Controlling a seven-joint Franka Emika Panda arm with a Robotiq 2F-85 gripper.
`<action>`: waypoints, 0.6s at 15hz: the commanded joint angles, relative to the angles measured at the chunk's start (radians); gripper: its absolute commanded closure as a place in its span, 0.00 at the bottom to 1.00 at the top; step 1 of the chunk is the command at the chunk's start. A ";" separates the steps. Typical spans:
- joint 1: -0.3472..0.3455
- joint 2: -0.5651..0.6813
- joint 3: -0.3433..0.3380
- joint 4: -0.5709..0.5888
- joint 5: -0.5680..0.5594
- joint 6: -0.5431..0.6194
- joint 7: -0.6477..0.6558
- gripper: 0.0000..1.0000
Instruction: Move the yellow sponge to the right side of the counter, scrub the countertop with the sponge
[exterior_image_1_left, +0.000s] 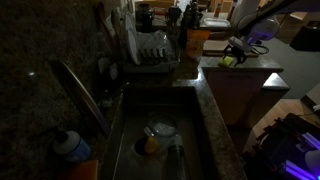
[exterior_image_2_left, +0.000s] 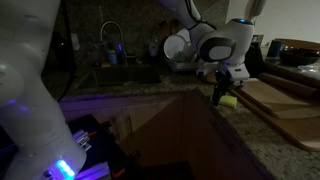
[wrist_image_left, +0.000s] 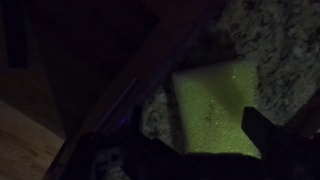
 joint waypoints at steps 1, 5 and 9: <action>0.004 0.009 -0.005 0.013 0.003 -0.005 0.002 0.00; 0.064 -0.025 -0.052 0.018 -0.133 -0.039 0.029 0.00; 0.070 -0.007 -0.050 0.033 -0.168 -0.021 0.050 0.00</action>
